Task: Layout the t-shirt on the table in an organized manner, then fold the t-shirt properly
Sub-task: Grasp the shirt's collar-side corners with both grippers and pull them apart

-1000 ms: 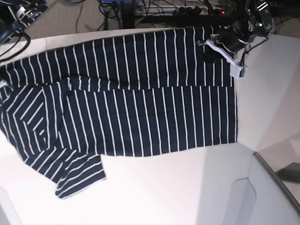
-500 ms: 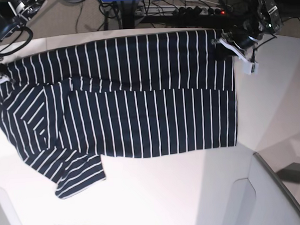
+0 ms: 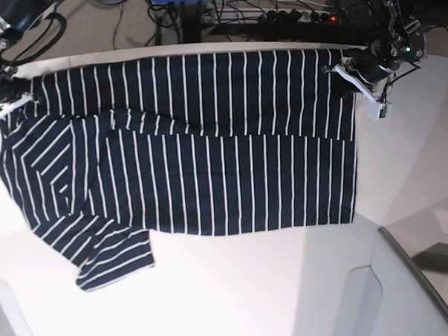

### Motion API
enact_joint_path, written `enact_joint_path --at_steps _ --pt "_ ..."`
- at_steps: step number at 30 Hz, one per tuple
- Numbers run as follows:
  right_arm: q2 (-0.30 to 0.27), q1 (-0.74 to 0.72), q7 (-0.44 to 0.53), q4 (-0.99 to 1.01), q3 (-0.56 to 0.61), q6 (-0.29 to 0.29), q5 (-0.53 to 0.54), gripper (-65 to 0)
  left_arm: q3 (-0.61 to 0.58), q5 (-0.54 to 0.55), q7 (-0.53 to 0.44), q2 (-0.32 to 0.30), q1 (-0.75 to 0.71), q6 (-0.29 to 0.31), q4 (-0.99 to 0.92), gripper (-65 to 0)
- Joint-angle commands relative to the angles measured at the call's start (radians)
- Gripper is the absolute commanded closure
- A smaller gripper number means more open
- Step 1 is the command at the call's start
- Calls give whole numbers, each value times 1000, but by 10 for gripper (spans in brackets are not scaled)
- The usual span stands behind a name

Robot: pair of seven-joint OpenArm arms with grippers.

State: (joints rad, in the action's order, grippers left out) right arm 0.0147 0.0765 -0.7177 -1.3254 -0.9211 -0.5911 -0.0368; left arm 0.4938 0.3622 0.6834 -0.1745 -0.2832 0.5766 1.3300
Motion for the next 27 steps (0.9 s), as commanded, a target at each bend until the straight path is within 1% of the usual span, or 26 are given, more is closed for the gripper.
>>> enact_joint_path --at_steps 1,4,14,22,27 --pt "1 -4 -10 -22 3 -5 -2 -3 9 -39 19 -12 -4 -13 6 0" --pt "14 -1 -10 -46 7 -3 -2 -2 15 -44 19 -15 -6 -13 6 0" --pt "3 1 -4 -47 1 -3 -4 -2 16 -45 17 -18 -4 -13 6 0" --pt "8 12 -6 -47 9 -3 -4 -2 13 -45 15 -69 -3 -13 3 0" --pt "6 12 -9 -49 9 -3 -4 -2 12 -45 15 -70 6 -13 4 0"
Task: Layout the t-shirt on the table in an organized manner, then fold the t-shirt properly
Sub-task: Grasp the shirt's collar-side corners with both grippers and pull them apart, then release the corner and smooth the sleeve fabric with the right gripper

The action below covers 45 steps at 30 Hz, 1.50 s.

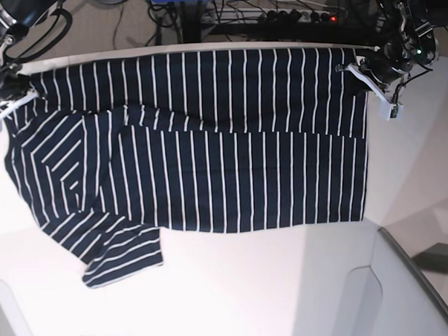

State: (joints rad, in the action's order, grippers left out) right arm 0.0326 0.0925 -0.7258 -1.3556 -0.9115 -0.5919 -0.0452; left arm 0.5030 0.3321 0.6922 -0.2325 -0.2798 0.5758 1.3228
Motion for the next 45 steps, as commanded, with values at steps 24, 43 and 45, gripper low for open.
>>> enact_joint_path --at_steps 24,43,45 --pt "-188 -330 -19 104 4 -9 11 -161 99 -3 139 8 29 -9 341 0" --pt "-419 -563 492 942 193 3 5 -438 102 -3 136 12 -3 -9 280 0" --pt "-419 -552 499 942 193 54 5 -438 102 -3 136 12 -3 -9 280 0"
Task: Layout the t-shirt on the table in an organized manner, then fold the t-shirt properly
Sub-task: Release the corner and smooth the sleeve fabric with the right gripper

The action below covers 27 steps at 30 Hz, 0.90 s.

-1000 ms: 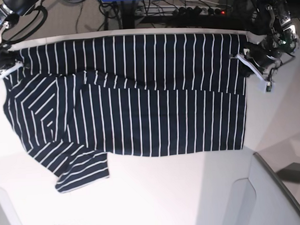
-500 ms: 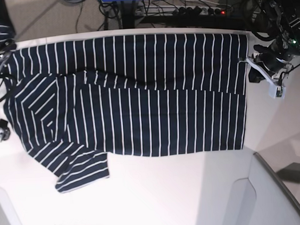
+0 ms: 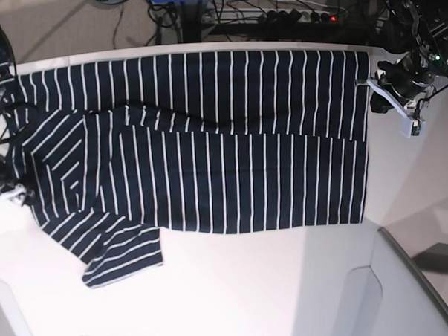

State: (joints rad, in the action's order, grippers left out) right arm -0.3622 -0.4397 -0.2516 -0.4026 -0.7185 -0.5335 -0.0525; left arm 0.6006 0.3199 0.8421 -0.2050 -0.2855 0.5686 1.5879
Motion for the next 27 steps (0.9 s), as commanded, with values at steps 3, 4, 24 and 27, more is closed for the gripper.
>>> enact_joint_path --at_steps 3,4,24,27 --pt "-21 -11 25 -11 1 48 12 -428 5 9 -14 -15 2 -2 15 0" --pt "-19 -11 25 -11 1 48 12 -402 5 9 -14 -15 2 -2 15 0" --pt "-4 20 -81 -172 -3 36 19 -2 5 9 -16 -15 7 -2 -13 0" --pt "35 61 -154 -322 -6 -26 19 -2 5 9 -16 -15 13 -2 -13 0"
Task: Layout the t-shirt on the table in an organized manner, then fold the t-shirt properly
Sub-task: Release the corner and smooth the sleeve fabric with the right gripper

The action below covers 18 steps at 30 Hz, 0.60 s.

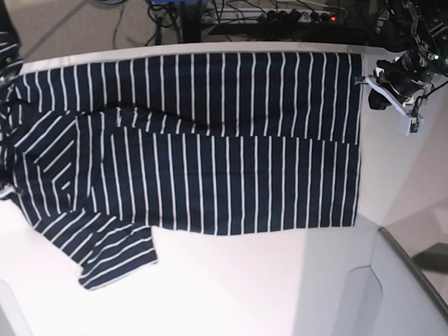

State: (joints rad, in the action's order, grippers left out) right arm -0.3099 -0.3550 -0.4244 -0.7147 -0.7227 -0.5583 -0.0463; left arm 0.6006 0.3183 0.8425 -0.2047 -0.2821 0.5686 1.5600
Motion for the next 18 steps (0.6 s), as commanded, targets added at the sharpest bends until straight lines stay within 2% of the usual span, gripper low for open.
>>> enact_joint_path --at_steps 1,5,13,18 --pt "-8 -8 -18 -64 -2 -10 13 -2 5 11 -16 -16 13 -2 15 0" --pt "51 47 -176 -271 -2 -15 13 -2 3 11 -16 -16 16 -2 15 0" --pt "182 181 -400 -649 2 -16 13 -2 2 9 -16 -3 17 -2 13 0" --pt "234 250 -495 -731 -2 -16 13 -2 2 9 -16 -2 17 -2 -28 0"
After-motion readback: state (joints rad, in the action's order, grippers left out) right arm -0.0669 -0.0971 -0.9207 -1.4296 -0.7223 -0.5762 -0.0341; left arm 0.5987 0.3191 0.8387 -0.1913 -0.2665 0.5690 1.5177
